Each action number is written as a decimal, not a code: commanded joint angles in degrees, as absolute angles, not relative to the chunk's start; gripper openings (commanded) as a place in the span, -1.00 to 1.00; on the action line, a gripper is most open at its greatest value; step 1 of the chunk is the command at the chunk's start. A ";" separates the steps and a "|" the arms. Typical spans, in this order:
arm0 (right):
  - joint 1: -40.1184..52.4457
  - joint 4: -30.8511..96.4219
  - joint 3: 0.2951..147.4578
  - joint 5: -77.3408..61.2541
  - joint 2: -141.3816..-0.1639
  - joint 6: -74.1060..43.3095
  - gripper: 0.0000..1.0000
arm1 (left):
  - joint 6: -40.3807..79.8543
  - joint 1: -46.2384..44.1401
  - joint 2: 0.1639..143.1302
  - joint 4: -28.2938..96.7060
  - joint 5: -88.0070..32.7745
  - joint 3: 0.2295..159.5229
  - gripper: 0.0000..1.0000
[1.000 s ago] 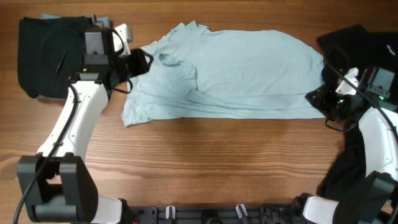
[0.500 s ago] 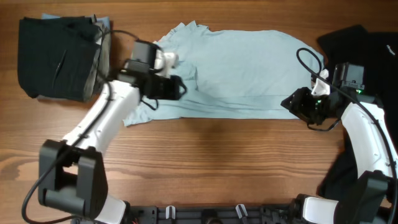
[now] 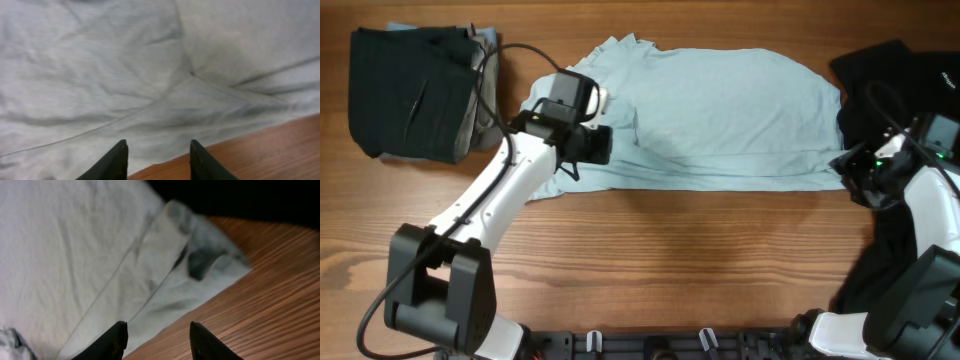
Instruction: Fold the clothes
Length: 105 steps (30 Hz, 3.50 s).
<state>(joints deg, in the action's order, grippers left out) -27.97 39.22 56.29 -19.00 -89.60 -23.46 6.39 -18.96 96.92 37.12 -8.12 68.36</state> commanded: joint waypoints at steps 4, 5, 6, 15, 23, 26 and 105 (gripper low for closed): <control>-28.21 34.96 56.51 -16.08 -91.20 -19.66 -0.05 | 8.19 -14.94 99.09 37.08 -6.31 68.16 -0.14; -28.21 34.09 56.51 -15.53 -91.55 -19.66 -0.02 | 8.19 -14.74 99.57 37.08 -6.31 68.16 -0.12; -28.21 33.08 56.51 -14.76 -92.14 -19.73 0.04 | 8.19 -14.52 100.31 37.08 -6.33 68.16 -0.10; -28.18 27.49 56.51 -15.38 -98.17 -19.59 0.06 | 8.21 -13.98 107.33 37.15 -6.57 68.16 -0.10; -28.21 24.51 56.55 -18.00 -98.37 -19.66 -0.74 | 8.21 -13.98 108.81 37.08 -6.55 68.16 -0.10; -28.21 22.55 56.58 -21.37 -98.37 -19.68 -0.91 | 8.21 -13.96 108.81 37.08 -6.55 68.16 -0.10; 9.78 30.06 57.63 -25.10 -101.91 -7.46 -0.46 | 8.19 -13.98 108.81 36.23 -6.55 68.16 0.09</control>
<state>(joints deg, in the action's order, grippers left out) 9.52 30.17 57.21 -24.62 -101.25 -8.95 7.84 -14.26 108.36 36.45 -6.85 68.36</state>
